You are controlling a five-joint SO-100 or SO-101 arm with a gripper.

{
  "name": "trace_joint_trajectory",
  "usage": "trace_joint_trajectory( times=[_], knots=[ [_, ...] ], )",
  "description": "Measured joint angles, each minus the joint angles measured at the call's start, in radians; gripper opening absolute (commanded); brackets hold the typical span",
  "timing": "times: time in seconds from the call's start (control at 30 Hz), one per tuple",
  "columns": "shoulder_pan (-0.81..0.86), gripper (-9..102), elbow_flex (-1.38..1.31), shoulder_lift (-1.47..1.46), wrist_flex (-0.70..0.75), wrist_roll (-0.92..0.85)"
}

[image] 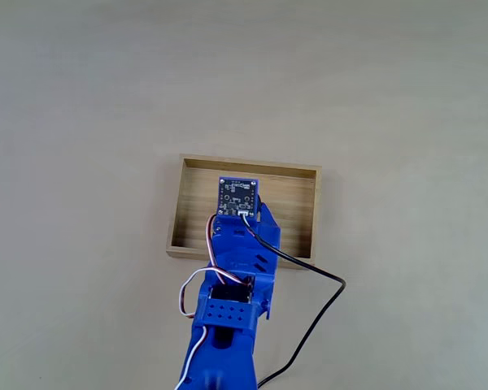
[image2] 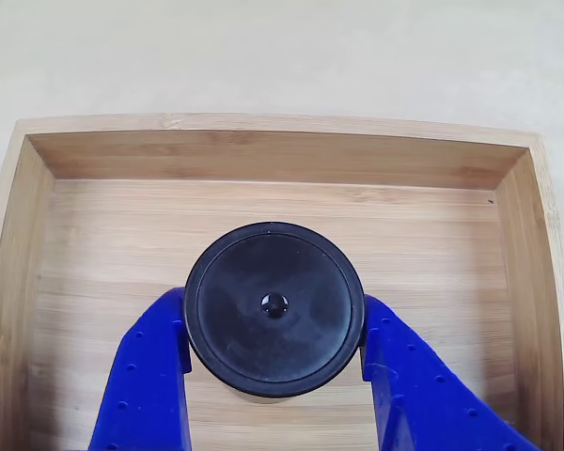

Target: Place the black cylinder in the wooden box then return to rest.

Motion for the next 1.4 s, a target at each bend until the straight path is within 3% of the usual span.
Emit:
trace_joint_trajectory(
  times=[0.37, 1.4],
  knots=[
    [-0.014, 32, 0.000, 0.000, 0.000, 0.000],
    [-0.014, 33, 0.000, -0.124, 0.043, 0.120]
  ],
)
